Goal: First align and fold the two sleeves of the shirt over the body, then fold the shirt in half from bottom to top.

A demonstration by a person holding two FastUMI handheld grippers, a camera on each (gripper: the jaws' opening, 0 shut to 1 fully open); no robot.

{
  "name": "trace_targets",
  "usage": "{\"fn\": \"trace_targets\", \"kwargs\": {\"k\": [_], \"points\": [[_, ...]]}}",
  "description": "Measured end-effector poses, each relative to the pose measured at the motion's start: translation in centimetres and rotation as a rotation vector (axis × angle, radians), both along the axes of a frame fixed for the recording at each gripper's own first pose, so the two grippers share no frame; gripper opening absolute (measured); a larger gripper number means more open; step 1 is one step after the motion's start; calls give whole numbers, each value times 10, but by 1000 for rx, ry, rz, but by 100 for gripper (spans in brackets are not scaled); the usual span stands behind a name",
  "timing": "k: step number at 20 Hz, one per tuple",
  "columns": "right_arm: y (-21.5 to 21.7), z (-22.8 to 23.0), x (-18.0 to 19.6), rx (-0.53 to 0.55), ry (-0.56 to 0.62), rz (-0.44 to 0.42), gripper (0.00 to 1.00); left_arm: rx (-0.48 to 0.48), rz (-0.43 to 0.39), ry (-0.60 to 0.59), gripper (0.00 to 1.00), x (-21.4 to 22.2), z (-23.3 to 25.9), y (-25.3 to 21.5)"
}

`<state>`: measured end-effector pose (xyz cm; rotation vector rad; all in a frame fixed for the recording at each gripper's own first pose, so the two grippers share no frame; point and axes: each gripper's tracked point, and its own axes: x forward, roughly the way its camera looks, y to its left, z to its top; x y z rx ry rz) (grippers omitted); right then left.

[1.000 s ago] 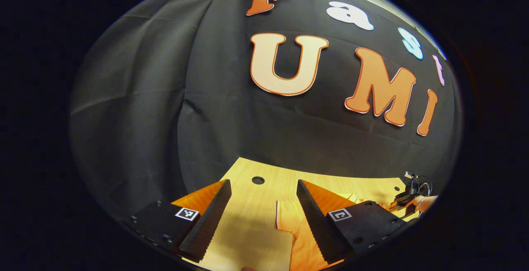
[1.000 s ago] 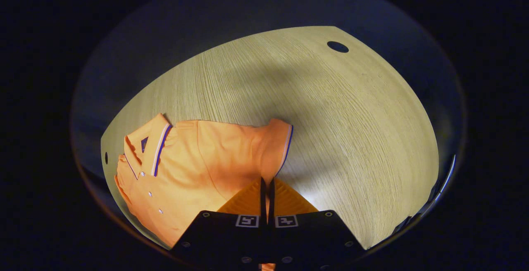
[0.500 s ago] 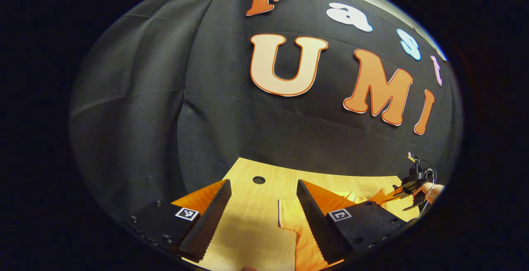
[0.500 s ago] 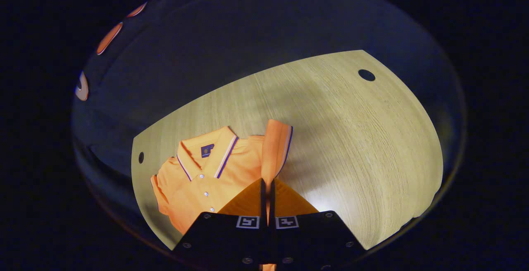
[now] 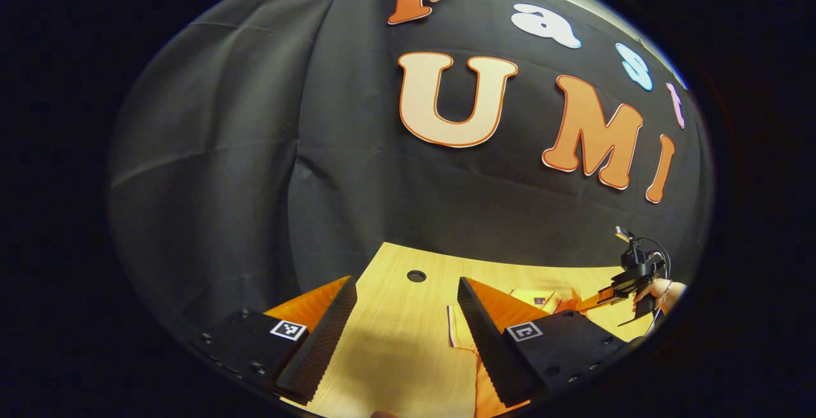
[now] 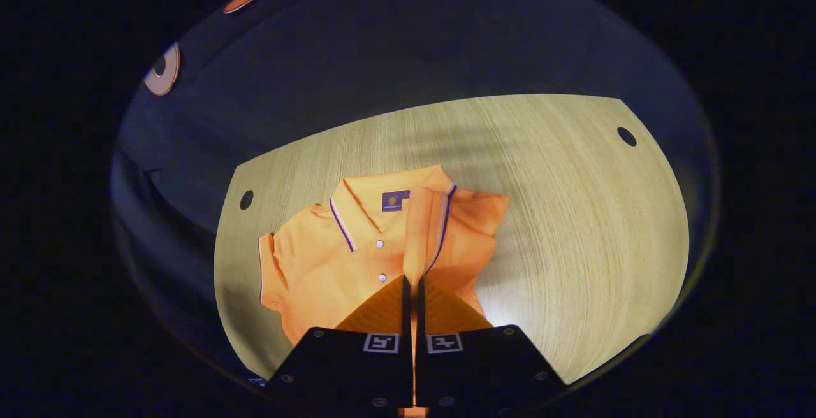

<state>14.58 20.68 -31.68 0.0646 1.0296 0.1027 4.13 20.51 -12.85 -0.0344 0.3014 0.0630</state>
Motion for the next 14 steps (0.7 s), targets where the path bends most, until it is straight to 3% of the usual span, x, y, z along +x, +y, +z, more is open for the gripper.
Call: {"fn": "trace_targets", "kwargs": {"k": [6,8,9,10,11,13,14], "points": [[37,-12,-8,91,36,66,3,-3,10,17,98,-5,-5,10],[46,-11,-7,123,33,80,8,-1,6,21,98,-4,-6,7],[52,-7,-8,146,27,88,20,-1,5,21,98,-4,-6,6],[60,-4,-10,178,24,97,19,-4,4,23,98,-4,-6,5],[67,2,-12,205,24,106,46,-6,0,25,98,-4,-8,3],[71,4,-12,213,11,115,82,-8,-6,29,98,-4,-8,-2],[70,3,-12,200,1,116,92,-8,-8,30,98,-3,-9,-5]]}}
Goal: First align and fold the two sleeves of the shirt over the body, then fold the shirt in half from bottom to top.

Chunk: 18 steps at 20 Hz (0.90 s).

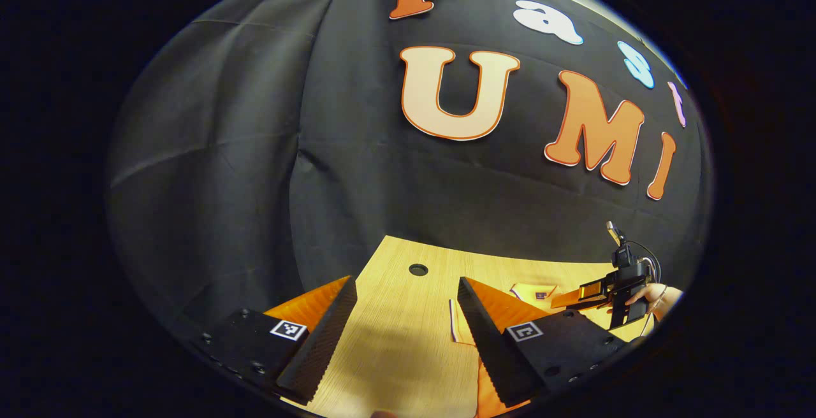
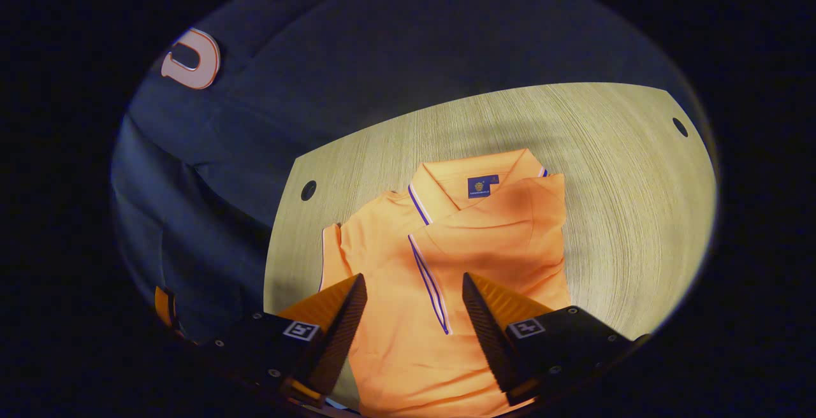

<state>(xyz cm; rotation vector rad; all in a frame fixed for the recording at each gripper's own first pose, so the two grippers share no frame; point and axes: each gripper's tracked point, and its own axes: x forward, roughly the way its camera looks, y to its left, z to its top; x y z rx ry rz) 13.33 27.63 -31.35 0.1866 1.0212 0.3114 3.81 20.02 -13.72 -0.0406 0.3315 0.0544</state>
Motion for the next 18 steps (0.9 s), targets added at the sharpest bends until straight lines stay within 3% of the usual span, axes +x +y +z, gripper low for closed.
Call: {"fn": "trace_targets", "kwargs": {"k": [1,6,10,15,18], "points": [[-3,2,1,-17,-15,0,99,-3,-3,2,98,1,0,-3],[-26,30,7,-28,-110,-54,99,-26,-24,28,98,12,-9,-22],[-68,60,11,-23,-199,-140,99,-27,-63,61,98,29,-20,-49],[-130,95,5,-78,-308,-191,99,-104,-126,209,98,50,-57,-92],[-163,111,-3,-93,-354,-210,99,-74,-162,308,98,68,-88,-107]]}}
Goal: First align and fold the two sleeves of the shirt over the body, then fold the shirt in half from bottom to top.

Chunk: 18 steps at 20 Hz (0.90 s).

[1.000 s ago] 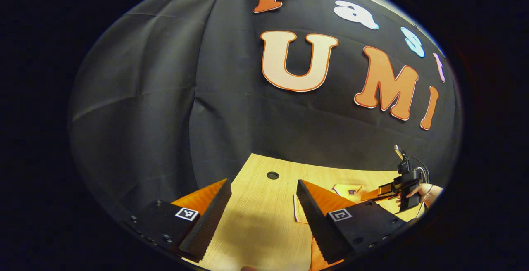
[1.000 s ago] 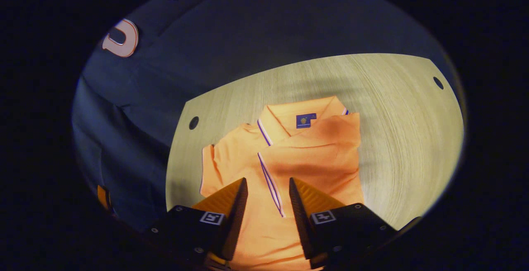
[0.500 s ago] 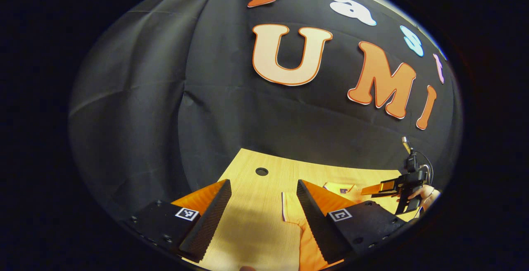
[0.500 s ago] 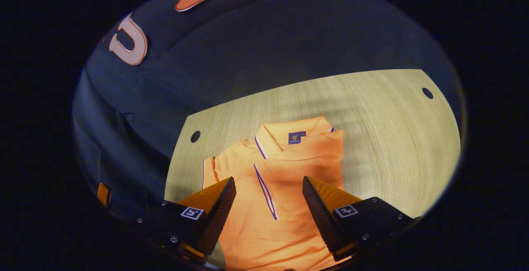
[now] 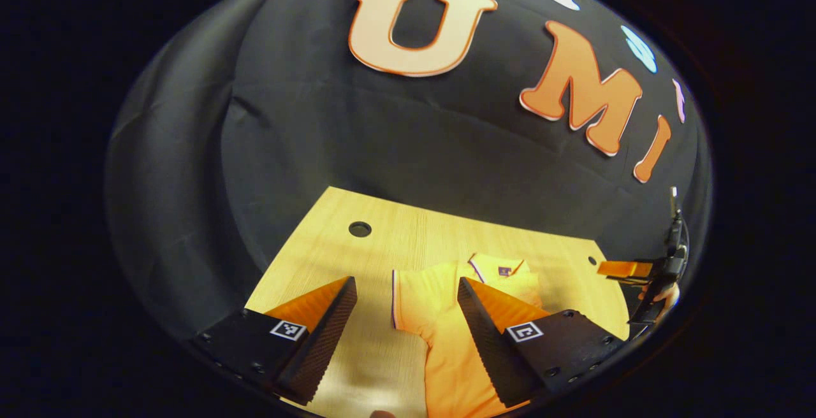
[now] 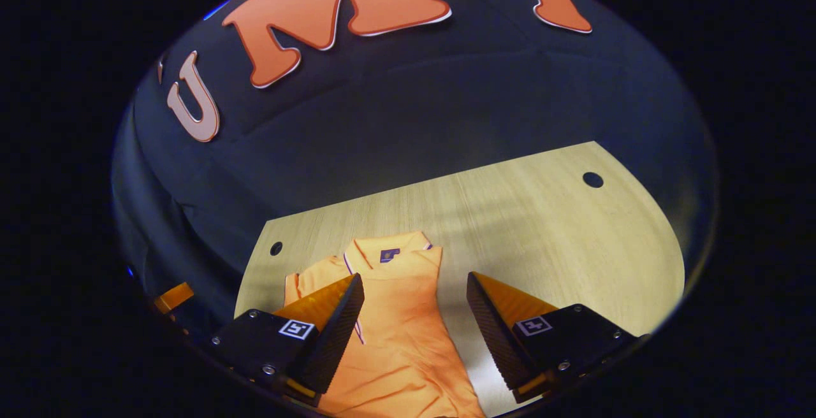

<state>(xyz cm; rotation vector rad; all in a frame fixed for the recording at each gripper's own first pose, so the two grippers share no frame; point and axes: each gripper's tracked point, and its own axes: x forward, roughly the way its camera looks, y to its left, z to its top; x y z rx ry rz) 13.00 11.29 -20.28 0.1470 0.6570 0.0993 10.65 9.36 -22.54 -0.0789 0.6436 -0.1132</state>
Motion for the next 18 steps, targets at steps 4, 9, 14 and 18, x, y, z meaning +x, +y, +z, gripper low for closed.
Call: {"fn": "trace_targets", "kwargs": {"k": [4,9,14,18], "points": [[-44,3,-14,-2,-3,-30,99,23,-52,170,98,24,-43,-14],[-80,-3,-35,50,29,-51,99,3,36,425,98,50,-114,-5],[-99,-15,-59,96,71,-59,99,19,127,602,98,60,-172,15],[-112,-23,-62,97,93,-72,99,68,98,644,98,63,-191,9]]}}
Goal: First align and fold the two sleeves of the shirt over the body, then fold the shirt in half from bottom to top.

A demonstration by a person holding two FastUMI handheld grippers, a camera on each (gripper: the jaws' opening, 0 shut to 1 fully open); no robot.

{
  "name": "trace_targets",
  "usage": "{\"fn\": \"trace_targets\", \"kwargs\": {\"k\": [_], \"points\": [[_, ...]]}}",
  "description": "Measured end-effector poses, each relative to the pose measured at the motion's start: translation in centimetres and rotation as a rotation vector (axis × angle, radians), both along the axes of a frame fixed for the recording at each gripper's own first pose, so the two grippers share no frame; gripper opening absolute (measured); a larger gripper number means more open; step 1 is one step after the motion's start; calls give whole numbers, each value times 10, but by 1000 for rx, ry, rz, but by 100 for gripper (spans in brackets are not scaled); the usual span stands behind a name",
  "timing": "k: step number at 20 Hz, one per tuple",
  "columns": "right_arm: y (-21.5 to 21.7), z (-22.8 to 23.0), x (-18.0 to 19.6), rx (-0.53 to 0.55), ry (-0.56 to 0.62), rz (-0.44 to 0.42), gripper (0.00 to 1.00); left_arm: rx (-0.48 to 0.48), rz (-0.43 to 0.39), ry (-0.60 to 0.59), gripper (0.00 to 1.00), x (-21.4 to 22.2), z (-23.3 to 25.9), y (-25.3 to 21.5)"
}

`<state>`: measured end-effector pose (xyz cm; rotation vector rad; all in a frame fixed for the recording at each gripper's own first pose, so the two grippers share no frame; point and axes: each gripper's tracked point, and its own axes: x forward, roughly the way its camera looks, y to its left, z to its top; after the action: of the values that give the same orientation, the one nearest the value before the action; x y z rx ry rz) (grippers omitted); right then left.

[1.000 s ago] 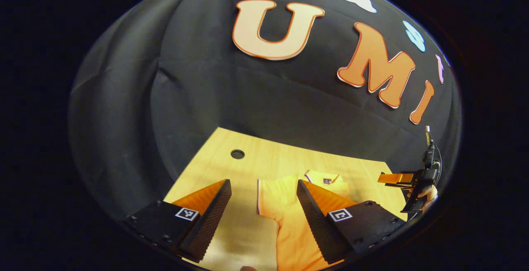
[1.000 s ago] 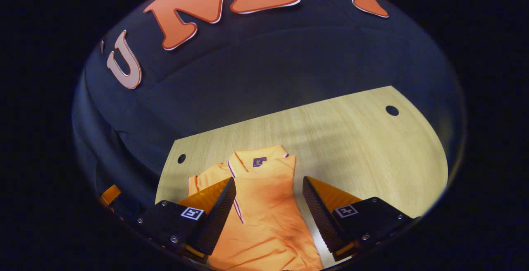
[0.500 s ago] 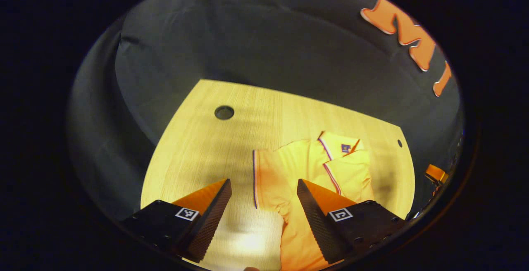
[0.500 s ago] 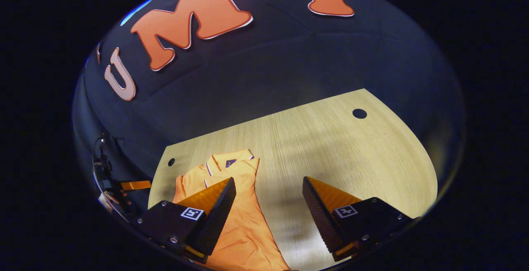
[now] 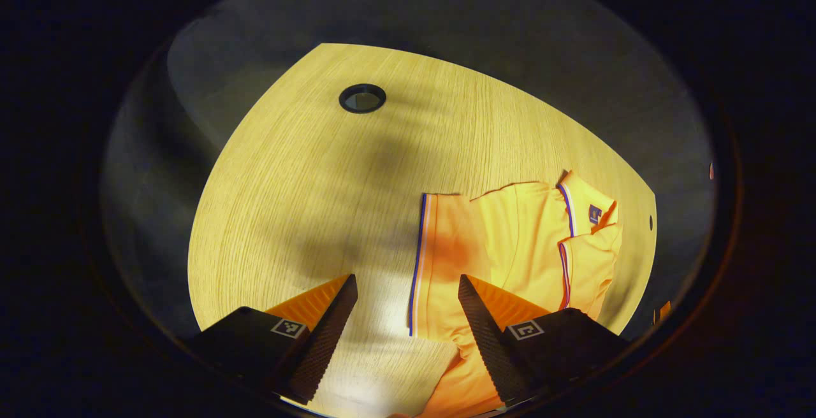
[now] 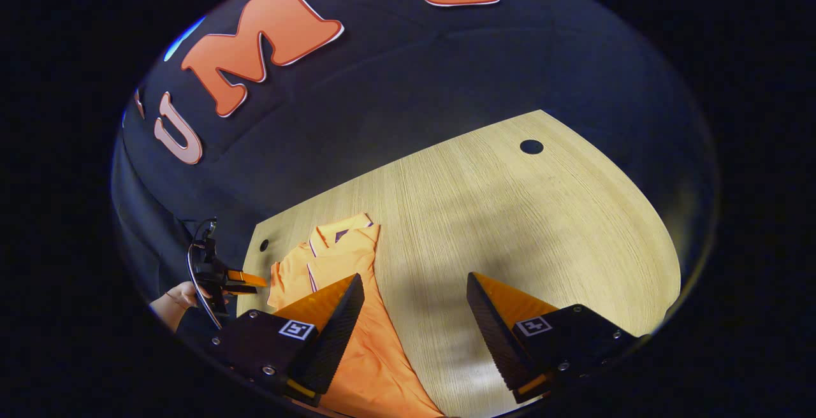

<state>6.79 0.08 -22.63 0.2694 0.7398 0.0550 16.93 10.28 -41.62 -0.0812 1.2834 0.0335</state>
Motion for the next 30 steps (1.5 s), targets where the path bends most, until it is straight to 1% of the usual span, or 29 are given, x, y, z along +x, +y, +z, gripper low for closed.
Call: {"fn": "trace_targets", "kwargs": {"k": [4,6,9,10,11,12,14,15,16,17,18,20,22,25,27,30], "points": [[-2,-2,4,18,13,-8,99,100,-48,63,98,-1,-13,9],[0,0,6,38,12,-6,99,114,-42,91,99,-3,-19,6],[1,4,9,52,11,-5,99,133,-61,104,98,-4,-18,4],[0,4,11,52,10,-3,99,133,-48,94,95,-5,-19,2],[2,3,12,55,11,-1,99,131,-38,79,90,-4,-21,-4],[2,4,11,58,12,2,99,124,-45,76,78,-4,-21,-9],[3,4,9,62,15,7,99,112,-46,70,32,-3,-18,-14],[4,5,9,62,12,11,99,126,-71,60,8,-1,-21,-13],[2,6,8,58,10,13,99,140,-110,50,4,-3,-19,-15],[2,6,7,53,8,14,99,150,-136,52,4,-3,-21,-15],[2,6,6,47,7,16,99,154,-143,59,1,-6,-19,-17],[2,7,5,39,2,21,99,160,-140,55,1,-8,-15,-16],[-1,8,3,17,-8,20,99,156,-138,37,1,-8,-5,-19],[-7,16,2,-28,-42,15,99,168,-177,1,1,-7,17,-27],[-9,25,1,-44,-69,14,99,169,-208,-29,1,-7,34,-42],[-13,42,1,-72,-126,15,99,139,-261,-58,1,-12,61,-75]]}}
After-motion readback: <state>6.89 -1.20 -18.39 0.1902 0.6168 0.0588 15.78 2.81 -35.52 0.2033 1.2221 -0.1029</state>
